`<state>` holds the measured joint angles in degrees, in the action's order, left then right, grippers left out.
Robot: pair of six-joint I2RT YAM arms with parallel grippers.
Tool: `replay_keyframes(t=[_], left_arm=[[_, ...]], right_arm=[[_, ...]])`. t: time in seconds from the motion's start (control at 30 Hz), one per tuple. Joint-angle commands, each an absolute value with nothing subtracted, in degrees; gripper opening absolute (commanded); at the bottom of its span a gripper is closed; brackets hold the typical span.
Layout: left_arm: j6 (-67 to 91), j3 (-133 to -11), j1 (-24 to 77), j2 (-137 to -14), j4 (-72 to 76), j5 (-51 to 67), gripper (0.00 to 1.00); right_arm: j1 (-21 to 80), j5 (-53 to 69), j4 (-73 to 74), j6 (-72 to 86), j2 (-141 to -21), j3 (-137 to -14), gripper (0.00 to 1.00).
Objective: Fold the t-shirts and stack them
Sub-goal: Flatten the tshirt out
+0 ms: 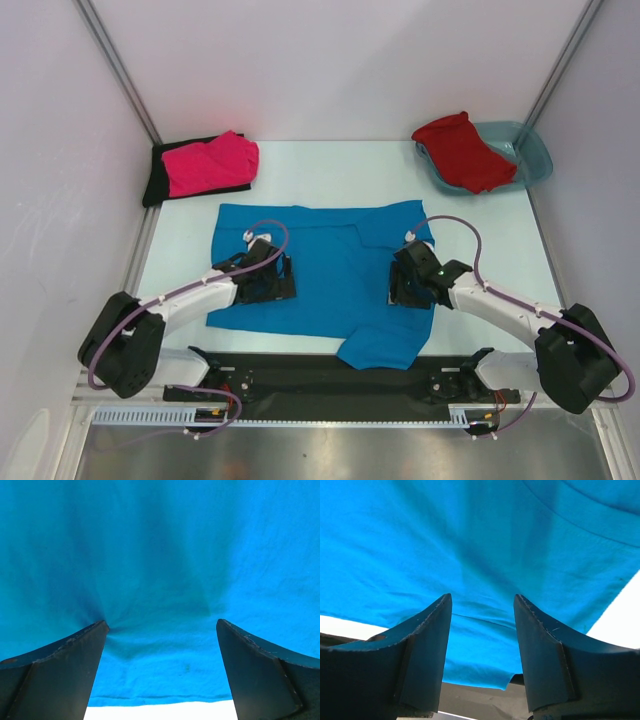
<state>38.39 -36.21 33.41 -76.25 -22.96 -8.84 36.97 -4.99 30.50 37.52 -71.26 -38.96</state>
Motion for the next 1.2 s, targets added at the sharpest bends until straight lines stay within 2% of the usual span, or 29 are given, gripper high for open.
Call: replay_keyframes(t=[0.0, 0.23, 0.4, 0.53, 0.77, 0.97, 1.17], left_arm=[[39.9, -32.6, 33.5, -75.6, -31.2, -11.5, 1.00], [40.7, -33.1, 33.6, -69.4, -33.2, -12.1, 1.00], [36.6, -41.2, 33.7, -67.9, -30.1, -12.0, 1.00], [29.2, -51.9, 33.7, -76.1, -28.6, -14.0, 1.00], [23.5, -69.1, 32.3, -95.6, -21.0, -9.9, 1.00], [22.2, -78.2, 29.7, -108.6, -20.1, -5.6, 1.00], [21.2, -82.0, 28.8, -113.6, -21.0, -4.8, 1.00]], right_arm=[[37.3, -7.7, 31.6, 38.0, -70.0, -39.8, 0.57], [37.2, -12.5, 31.3, 37.0, -70.1, -41.9, 0.58], [36.7, -15.8, 28.9, 30.2, -72.1, -46.8, 0.61], [32.6, -15.0, 23.5, 25.1, -76.5, -51.8, 0.62], [25.9, -12.2, 20.6, 21.7, -96.9, -65.4, 0.61], [23.8, -12.0, 19.0, 20.9, -105.5, -73.0, 0.61], [22.3, -12.8, 20.6, 20.5, -110.9, -77.1, 0.61]])
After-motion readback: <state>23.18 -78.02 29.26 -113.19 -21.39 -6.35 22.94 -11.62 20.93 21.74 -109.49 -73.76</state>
